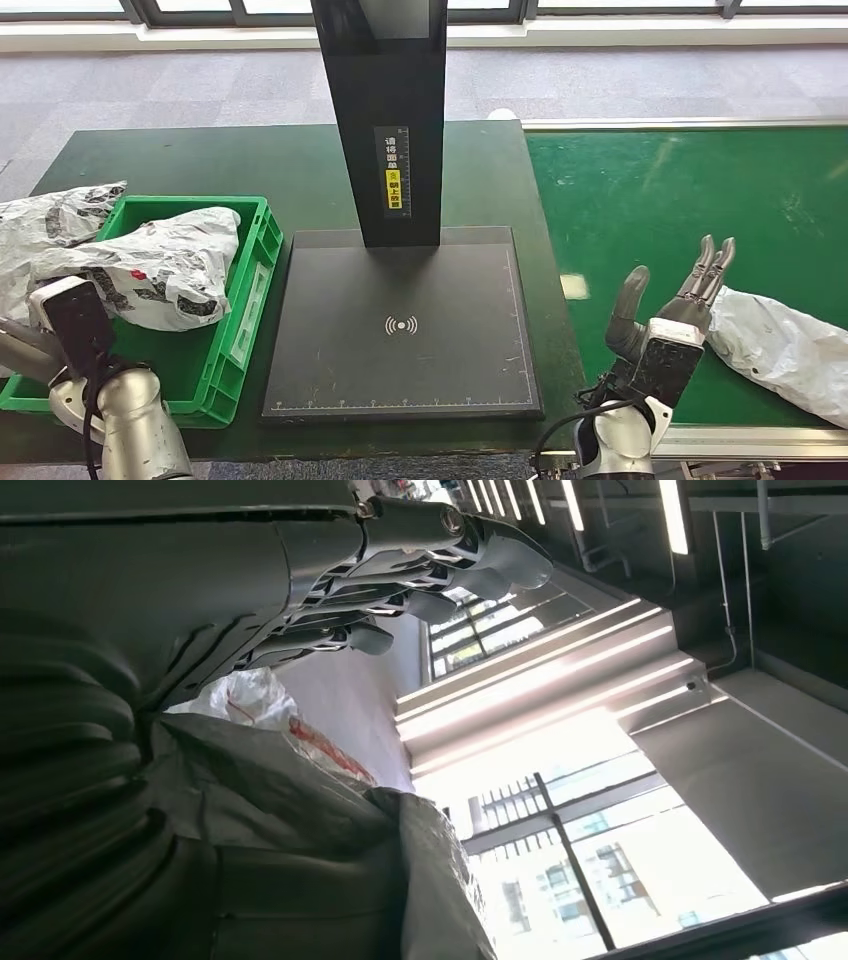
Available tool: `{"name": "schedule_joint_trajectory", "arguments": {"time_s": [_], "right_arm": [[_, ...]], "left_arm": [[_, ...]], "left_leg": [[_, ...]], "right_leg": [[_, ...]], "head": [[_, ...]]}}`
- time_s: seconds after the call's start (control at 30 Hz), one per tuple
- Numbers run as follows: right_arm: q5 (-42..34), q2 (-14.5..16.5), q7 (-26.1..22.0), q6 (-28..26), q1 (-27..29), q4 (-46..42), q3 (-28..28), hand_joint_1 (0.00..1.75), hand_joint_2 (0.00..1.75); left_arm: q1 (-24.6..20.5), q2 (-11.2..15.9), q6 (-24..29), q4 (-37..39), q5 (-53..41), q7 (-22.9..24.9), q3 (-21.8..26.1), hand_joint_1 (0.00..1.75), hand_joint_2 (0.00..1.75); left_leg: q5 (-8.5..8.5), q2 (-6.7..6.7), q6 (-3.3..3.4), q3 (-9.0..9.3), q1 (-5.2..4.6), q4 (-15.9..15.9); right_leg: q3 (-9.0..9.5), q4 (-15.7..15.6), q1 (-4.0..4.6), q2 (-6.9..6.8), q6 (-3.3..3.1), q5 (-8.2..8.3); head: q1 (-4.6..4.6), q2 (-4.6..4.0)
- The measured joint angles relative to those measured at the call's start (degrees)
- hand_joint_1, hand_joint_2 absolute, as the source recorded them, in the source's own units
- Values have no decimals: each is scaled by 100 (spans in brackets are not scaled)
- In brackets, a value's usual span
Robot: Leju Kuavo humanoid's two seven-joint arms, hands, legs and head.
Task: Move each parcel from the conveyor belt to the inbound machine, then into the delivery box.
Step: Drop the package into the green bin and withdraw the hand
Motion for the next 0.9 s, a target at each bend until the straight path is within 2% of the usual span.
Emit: {"name": "schedule_joint_trajectory", "arguments": {"time_s": [0.1, 0.2, 0.23, 0.3, 0.4, 0.6, 0.8, 0.83, 0.9], "right_arm": [[-45, -1, 0, -13, 51, 1, -1, 0, 0], [-86, -3, 0, -9, 116, 1, -2, 0, 0], [-90, -4, 0, -6, 130, 1, -1, 0, 0], [-89, -6, 0, -2, 153, 1, -2, 0, 0], [-82, -8, 0, -2, 165, 1, -3, 0, 0], [-40, -8, 0, -4, 151, 1, -3, 0, 0], [-36, -8, 0, -10, 149, 3, -3, 0, 0], [-28, -8, 0, -10, 151, 3, -3, 0, 0], [4, -8, -1, 9, 160, 3, -9, 0, 0]], "left_arm": [[111, 21, -130, -24, 1124, -461, -416, 0, 175], [156, 65, -877, -32, 3255, -1303, -1080, 0, 175], [178, 84, -1032, -61, 3767, -1449, -1273, 0, 175], [204, 108, -1052, -127, 4175, -1520, -1537, 0, 175], [216, 125, -931, -221, 4122, -1522, -1745, 0, 175], [249, 140, -105, -419, 3304, -1522, -1887, 0, 175], [239, 144, -43, -418, 2866, -1478, -1955, 0, 175], [231, 145, -43, -403, 2700, -1375, -1983, 0, 175], [208, 149, -41, -340, 1901, -872, -2023, 0, 175]], "left_leg": [[0, -4, 1, -1, 0, 0], [1, -12, 2, -3, -1, 1], [1, -10, 2, -3, -1, 1], [1, -5, 1, -3, -1, 1], [1, -7, 2, -4, 0, 1], [1, -14, 1, -6, 1, 1], [1, -13, 1, -6, 1, 1], [1, -14, 1, -5, 1, 1], [1, -13, 2, -5, 0, 1]], "right_leg": [[-1, -2, 0, -5, 0, 0], [7, -2, -1, -13, 1, 0], [7, -2, -1, -10, 1, 1], [4, -2, -1, -4, 0, 2], [5, -2, -1, -9, 1, 2], [5, -2, 1, -16, 1, 0], [4, -2, 1, -17, 1, 0], [4, -3, 1, -17, 1, 0], [4, -3, 0, -17, 1, 0]], "head": [[1, 0], [1, 0], [1, 0], [1, 0], [1, 0], [1, 0], [1, 0], [1, 0], [1, 0]]}}
